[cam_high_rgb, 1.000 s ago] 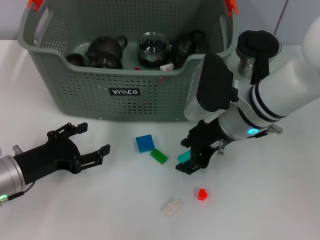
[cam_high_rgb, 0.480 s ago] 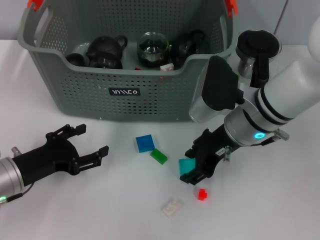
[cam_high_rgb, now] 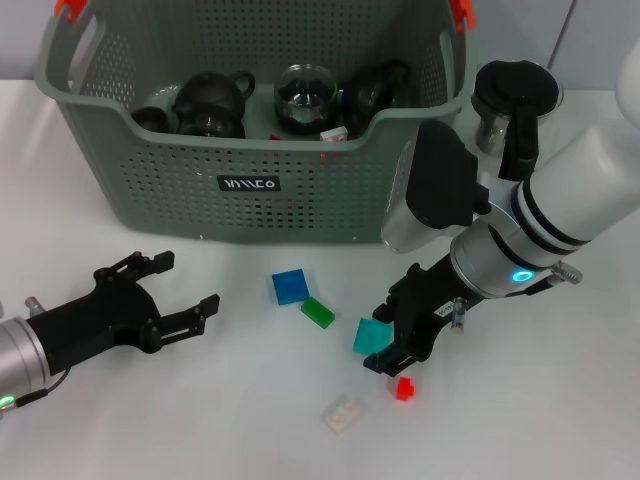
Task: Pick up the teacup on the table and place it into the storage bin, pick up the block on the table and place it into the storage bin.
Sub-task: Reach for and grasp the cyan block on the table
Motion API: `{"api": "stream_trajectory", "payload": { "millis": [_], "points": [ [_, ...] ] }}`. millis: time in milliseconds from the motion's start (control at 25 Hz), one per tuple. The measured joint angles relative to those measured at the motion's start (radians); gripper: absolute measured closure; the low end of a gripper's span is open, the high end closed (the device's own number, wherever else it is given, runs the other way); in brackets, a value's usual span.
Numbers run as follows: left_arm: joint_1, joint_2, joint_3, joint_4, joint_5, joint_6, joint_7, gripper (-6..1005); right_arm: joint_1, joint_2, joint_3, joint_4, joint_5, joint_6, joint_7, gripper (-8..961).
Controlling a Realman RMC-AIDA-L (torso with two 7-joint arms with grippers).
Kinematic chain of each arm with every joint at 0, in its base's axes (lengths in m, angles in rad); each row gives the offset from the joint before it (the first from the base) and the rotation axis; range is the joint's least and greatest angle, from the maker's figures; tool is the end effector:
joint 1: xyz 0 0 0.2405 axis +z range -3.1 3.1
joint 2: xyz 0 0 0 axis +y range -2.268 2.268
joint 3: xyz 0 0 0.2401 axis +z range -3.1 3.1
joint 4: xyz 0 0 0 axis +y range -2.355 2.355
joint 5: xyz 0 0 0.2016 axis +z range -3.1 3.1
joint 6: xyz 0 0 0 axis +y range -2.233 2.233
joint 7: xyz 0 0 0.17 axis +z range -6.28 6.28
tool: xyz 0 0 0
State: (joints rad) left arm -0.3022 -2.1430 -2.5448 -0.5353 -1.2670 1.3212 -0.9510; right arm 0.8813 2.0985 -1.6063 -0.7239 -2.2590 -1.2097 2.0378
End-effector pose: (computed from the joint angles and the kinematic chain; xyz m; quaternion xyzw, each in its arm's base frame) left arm -0.3180 0.2835 -0.0339 -0.8977 -0.2302 -0.2126 0.3097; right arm 0.1641 0.3456 -0.1219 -0.9811 0.1088 -0.1582 0.0229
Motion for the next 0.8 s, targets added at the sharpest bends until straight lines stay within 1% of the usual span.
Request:
{"api": "stream_trajectory", "payload": {
  "millis": [800],
  "points": [
    [-0.004, -0.001, 0.0, 0.002, 0.0, -0.01, 0.0, 109, 0.007, 0.003, -0.001, -0.003, -0.026, 0.002, 0.0, 357]
  ]
}}
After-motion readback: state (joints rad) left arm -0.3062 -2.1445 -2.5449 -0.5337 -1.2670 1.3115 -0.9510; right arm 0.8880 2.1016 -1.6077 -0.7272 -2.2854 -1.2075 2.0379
